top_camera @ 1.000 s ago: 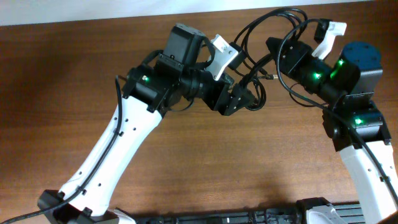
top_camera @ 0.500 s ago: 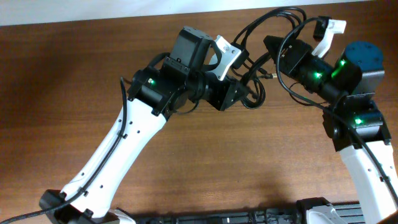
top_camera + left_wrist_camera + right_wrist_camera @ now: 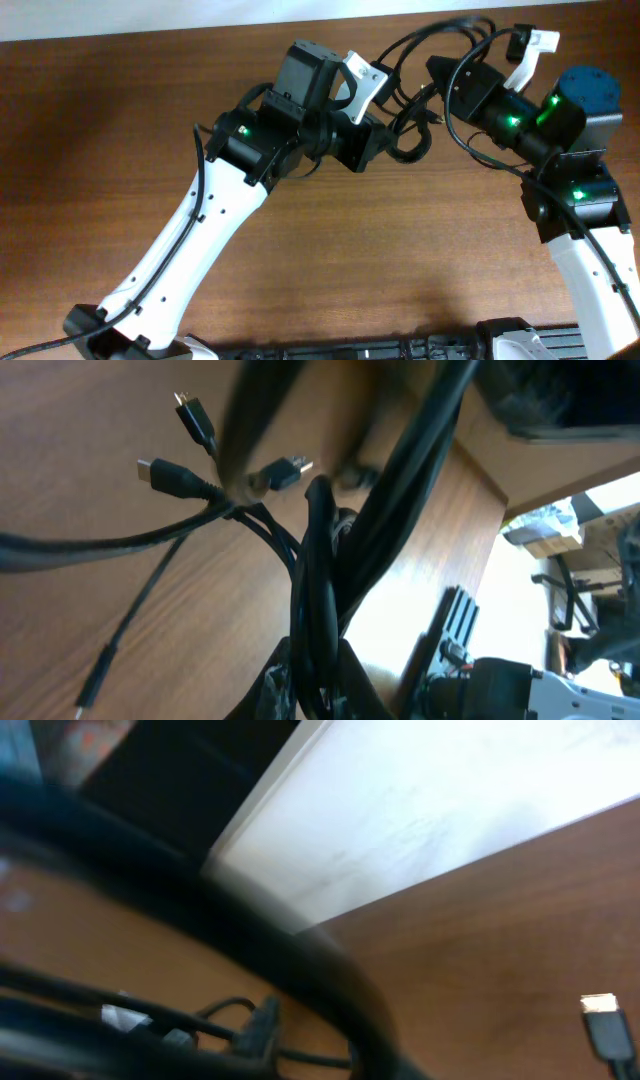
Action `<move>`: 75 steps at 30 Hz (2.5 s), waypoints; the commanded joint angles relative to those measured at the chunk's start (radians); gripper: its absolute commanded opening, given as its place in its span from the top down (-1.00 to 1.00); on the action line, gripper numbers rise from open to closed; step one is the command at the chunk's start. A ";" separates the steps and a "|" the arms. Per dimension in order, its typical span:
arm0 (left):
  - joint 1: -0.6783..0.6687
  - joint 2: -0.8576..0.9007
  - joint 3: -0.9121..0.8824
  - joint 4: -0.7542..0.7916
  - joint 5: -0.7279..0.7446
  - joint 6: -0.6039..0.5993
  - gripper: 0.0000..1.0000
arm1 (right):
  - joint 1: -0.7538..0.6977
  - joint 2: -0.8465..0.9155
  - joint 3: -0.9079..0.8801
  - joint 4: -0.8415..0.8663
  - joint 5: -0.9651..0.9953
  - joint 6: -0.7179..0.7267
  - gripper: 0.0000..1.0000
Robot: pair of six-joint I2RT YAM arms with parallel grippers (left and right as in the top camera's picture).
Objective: Untangle cables
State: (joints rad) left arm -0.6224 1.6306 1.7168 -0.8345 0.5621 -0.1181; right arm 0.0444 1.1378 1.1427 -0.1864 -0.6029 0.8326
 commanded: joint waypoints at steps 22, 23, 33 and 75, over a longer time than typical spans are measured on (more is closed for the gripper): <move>0.115 -0.032 0.020 0.147 0.125 -0.054 1.00 | 0.008 -0.002 0.006 -0.381 0.080 -0.373 -0.57; 0.115 -0.032 0.020 0.147 0.134 -0.054 1.00 | 0.008 -0.002 0.006 -0.382 0.080 -0.373 -0.57; 0.114 -0.032 0.019 0.188 0.307 -0.054 1.00 | 0.010 0.004 0.006 -0.379 0.053 -0.384 -0.57; 0.386 -0.032 0.019 0.413 0.500 -0.584 0.95 | 0.034 0.032 0.006 -0.533 0.334 -0.549 0.92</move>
State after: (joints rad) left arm -0.3267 1.6562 1.6981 -0.4496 1.0653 -0.5770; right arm 0.1146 1.1511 1.1782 -0.7036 -0.4168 0.2817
